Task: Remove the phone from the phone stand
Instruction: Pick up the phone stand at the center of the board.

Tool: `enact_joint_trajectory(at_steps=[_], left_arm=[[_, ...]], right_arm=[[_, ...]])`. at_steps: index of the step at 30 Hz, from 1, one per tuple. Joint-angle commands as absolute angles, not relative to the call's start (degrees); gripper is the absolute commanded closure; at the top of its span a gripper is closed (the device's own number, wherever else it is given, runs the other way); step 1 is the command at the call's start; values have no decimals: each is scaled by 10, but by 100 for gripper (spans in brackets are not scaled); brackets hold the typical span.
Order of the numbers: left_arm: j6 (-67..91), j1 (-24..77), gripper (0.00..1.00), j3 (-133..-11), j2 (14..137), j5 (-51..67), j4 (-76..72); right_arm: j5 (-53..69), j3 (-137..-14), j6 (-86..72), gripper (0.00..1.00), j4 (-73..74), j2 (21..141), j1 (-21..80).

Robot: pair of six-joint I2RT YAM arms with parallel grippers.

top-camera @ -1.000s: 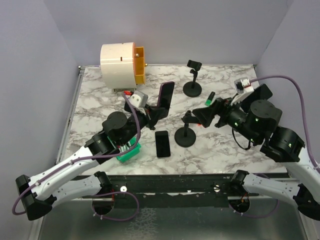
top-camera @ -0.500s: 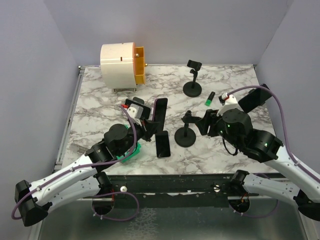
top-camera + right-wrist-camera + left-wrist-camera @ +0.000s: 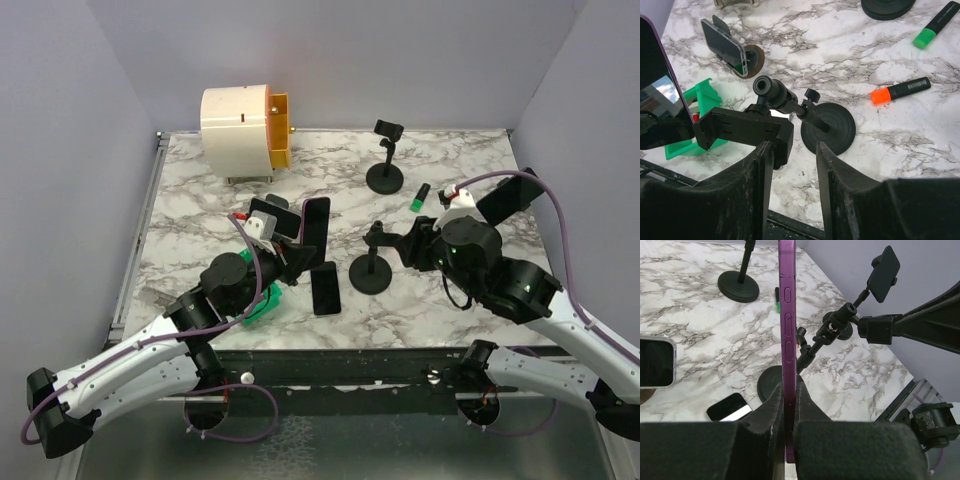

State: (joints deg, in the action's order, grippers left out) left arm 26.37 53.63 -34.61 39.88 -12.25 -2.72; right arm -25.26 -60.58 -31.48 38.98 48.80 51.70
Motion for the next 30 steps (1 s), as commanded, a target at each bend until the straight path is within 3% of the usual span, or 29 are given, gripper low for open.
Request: enact_joint_trajectory(at_steps=[1,6,12,30], left_arm=[[272,535,100,-342,388,-127,-54],[272,535,100,-339,383,-128,-50],[272,535,100,-335,378,-130,-49],[263,535,100,-324,342,-153,-31]], right_arm=[[-271,-602,-316,58,372,496,520],[-264,-610,-308,70,367,505,519],[-262,-631,-298,99,374,511,519],[-332,-828,-185,100,311,617,519]])
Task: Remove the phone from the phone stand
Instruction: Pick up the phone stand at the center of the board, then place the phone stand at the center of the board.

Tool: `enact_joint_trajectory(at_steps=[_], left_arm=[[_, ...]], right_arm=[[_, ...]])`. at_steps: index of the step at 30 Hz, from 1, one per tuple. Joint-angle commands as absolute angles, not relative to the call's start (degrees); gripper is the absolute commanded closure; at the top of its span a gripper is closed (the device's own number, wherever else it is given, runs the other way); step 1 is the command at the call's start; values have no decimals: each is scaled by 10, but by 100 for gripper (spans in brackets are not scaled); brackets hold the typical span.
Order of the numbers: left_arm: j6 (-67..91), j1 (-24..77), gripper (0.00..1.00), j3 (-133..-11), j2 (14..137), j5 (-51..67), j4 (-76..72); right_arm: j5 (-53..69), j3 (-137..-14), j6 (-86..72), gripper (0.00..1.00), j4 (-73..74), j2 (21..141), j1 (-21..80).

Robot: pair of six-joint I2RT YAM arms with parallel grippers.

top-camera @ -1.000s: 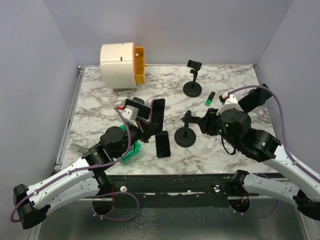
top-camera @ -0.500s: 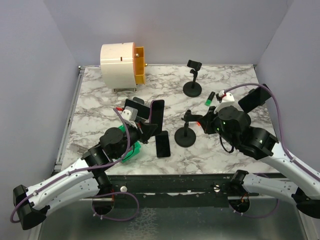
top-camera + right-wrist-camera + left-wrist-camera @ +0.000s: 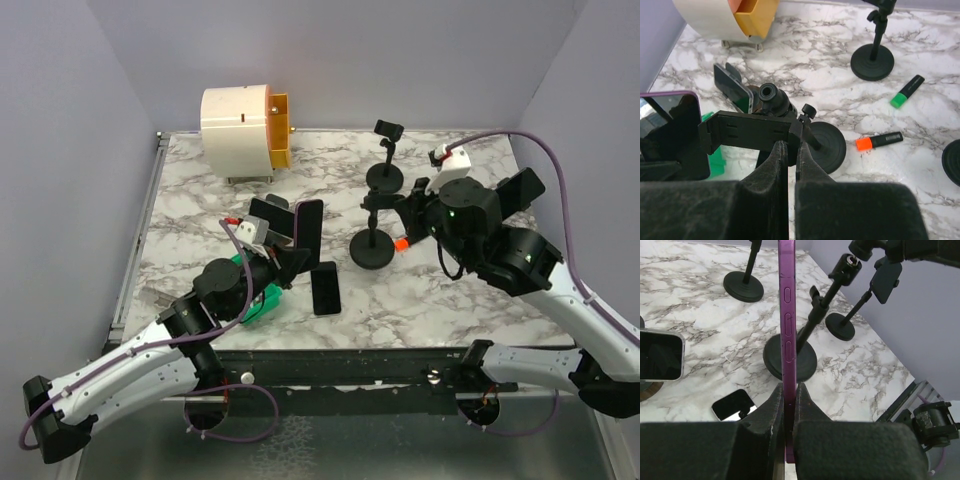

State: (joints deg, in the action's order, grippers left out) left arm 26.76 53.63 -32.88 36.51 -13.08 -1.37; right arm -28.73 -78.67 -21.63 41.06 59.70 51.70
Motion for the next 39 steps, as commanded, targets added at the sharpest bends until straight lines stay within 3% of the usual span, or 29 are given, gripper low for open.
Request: enact_joint_trajectory(at_steps=[1,13,21,39], left_arm=[[262,535,100,-322,340,-156,-29],[245,535,100,-306,285,-188,-6],[242,536,100,-282,247,-206,-4],[251,535,100,-275,260,-187,-11]], right_arm=[[-337,-835,-180,100,299,628,519],[-374,-930,-131,100,174,781,494],[-247,-982,-194,100,134,882,382],[-171,-1004,-215,100,27,1017,326]])
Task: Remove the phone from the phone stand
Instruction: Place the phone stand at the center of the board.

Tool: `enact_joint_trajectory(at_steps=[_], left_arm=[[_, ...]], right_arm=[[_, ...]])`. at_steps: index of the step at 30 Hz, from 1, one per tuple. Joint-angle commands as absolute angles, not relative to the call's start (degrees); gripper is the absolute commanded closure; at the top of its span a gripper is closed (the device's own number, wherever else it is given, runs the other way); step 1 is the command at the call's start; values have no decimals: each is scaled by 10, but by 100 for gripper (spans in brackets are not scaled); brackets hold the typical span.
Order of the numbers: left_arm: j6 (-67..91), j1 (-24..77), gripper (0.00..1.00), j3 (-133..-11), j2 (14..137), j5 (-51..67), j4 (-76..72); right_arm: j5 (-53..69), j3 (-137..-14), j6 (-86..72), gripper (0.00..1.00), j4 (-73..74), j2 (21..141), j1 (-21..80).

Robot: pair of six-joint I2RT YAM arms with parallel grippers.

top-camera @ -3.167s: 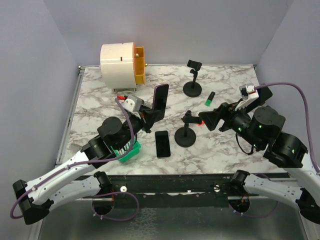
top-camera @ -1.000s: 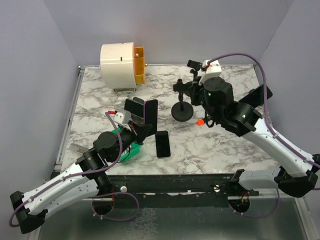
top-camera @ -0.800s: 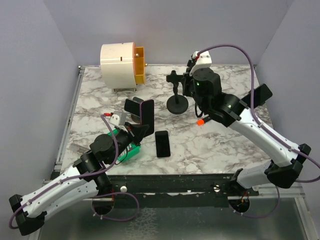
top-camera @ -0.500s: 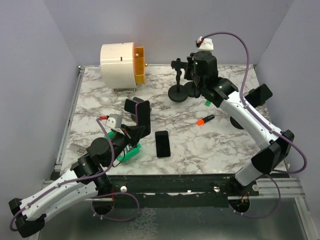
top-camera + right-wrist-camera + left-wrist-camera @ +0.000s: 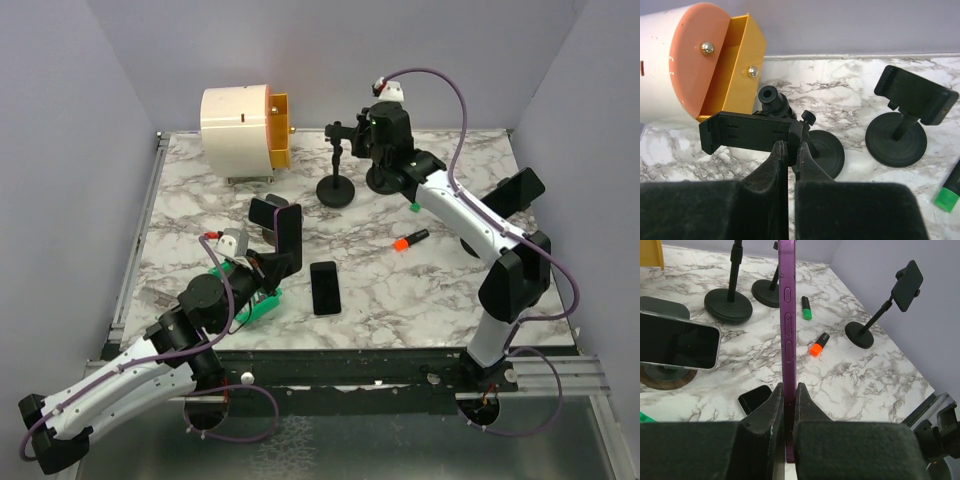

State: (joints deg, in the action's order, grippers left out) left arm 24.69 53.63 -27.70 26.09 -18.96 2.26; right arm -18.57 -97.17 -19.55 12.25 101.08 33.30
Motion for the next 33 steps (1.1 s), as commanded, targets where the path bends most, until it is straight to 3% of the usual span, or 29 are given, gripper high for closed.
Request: enact_joint_trajectory(at_steps=[1,23,29,33], left_arm=[[251,535,100,-276,259,-187,-11],[255,535,100,-273,263,-186,-8],[255,535,100,-275,266,-183,-1],[258,535,100,-275,266,-179,-1]], right_arm=[[-171,-1004,-217,100,26,1022,325],[-171,-1036,-207,100,54,1064,310],[-153,-1020,-204,48,74,1053,310],[-144,-1014,-206,26,95,1031,310]])
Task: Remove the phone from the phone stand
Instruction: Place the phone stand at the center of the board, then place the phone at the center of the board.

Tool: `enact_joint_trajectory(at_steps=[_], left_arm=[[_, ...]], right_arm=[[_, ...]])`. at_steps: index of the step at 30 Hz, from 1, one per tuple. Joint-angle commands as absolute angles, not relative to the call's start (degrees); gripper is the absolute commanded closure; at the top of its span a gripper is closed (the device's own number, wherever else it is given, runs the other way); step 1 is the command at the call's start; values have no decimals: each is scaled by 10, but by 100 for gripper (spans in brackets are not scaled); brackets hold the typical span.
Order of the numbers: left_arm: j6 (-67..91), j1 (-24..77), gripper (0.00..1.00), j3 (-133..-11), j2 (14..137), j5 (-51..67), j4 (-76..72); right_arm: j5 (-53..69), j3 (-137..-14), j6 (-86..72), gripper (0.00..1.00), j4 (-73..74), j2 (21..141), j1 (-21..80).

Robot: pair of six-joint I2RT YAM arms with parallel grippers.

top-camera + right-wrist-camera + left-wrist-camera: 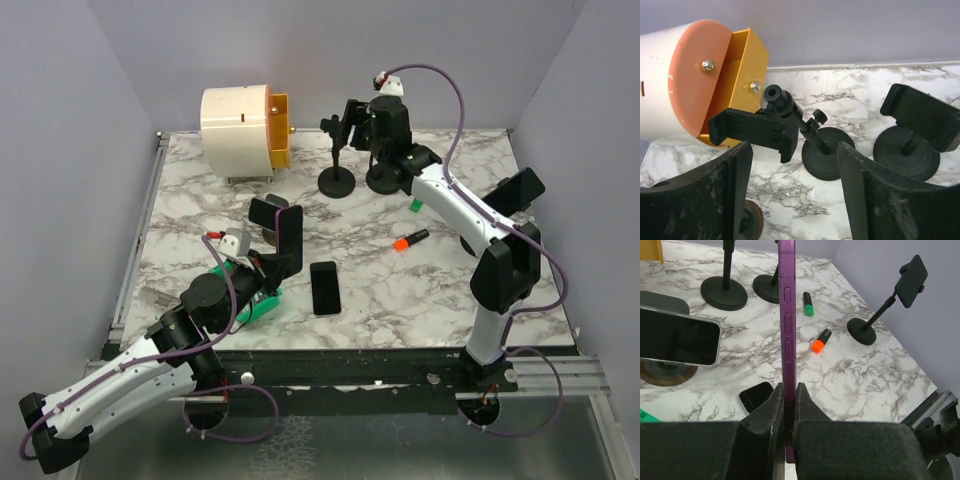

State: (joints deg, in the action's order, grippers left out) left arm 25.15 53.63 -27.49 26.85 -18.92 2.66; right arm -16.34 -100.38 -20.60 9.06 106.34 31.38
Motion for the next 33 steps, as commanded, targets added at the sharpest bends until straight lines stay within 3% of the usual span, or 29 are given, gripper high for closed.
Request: enact_joint_trajectory(at_steps=[1,7,16,24,33], left_arm=[[259,535,100,-277,269,-176,-1],[296,535,100,-295,312,-135,-1],[413,547,100,-302,476,-80,-104],[560,648,100,-350,647,-202,-157],[725,689,100,-401,808,-302,-170]], right_arm=[[-138,-1013,-206,22,103,1021,310],[-118,-964,-213,12,151,910,310],[-113,-675,-244,12,130,601,310],[-97,-541,-256,12,218,442,310],[-100,-503,-275,12,266,379,310]])
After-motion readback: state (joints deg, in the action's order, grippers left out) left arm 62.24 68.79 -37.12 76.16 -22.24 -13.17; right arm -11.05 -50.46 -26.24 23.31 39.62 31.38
